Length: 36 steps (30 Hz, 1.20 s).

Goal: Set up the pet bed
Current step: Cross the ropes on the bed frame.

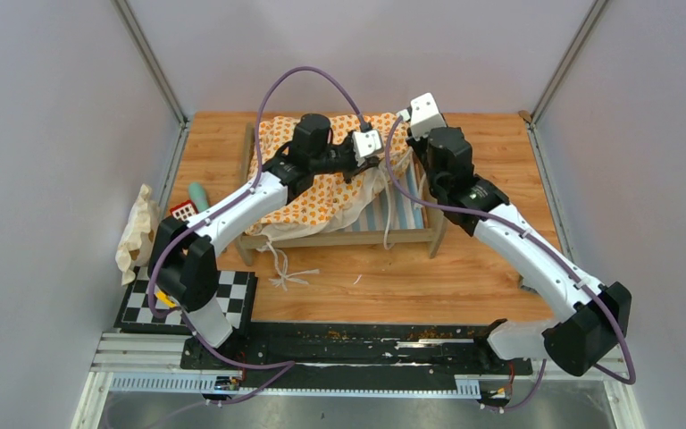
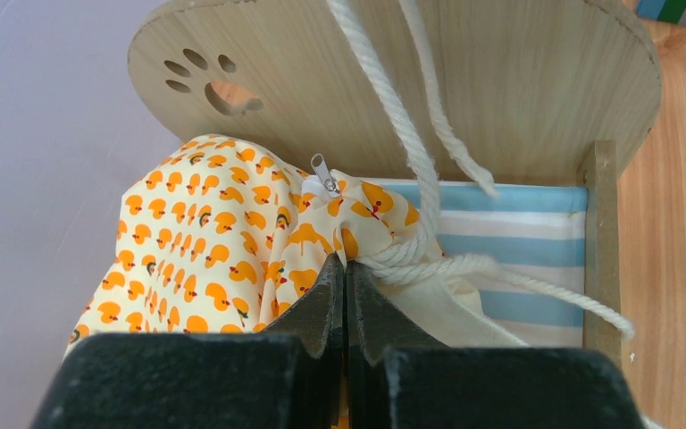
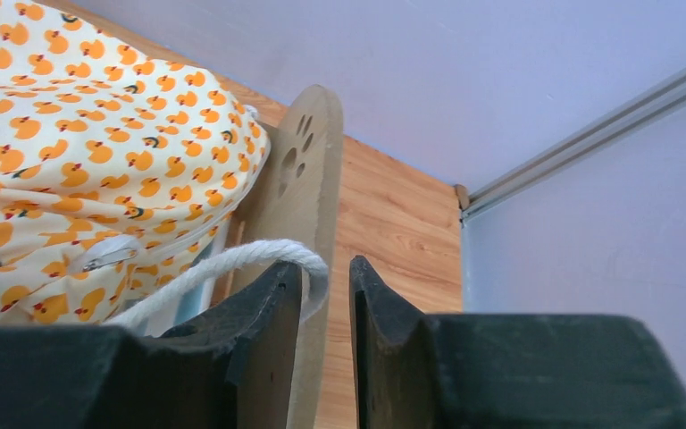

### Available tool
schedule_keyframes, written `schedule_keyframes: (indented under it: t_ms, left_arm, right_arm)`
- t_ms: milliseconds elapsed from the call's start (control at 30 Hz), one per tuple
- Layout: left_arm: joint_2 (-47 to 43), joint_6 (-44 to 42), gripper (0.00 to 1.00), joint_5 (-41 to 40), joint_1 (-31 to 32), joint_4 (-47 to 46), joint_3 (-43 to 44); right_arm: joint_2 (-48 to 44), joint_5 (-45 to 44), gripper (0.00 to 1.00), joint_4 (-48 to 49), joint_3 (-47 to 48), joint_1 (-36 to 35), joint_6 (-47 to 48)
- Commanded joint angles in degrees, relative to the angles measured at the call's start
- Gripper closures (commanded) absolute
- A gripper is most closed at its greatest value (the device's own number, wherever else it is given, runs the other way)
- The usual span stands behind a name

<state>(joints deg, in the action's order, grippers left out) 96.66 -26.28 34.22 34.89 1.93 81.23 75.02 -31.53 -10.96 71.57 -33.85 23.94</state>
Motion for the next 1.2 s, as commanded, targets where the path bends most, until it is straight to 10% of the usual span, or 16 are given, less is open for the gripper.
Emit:
schedule_keyframes:
  t_ms: [0, 867, 1167]
  left_arm:
    - [0.17, 1.57, 1.00, 1.11, 0.32, -1.67, 2.03]
    - [2.90, 0.87, 1.00, 1.54, 3.44, 0.72, 3.35]
    - [4.30, 0.30, 1.00, 1.33, 4.74, 2.11, 4.67]
  right_arm:
    - [1.05, -4.84, 0.72, 1.96, 2.02, 0.26, 3.86]
    - [-5.83, 0.08, 0.56, -5.51, -9.07, 0.27, -7.70]
    - [-11.46, 5.26, 0.32, -15.02, -10.70, 0.24, -12.64]
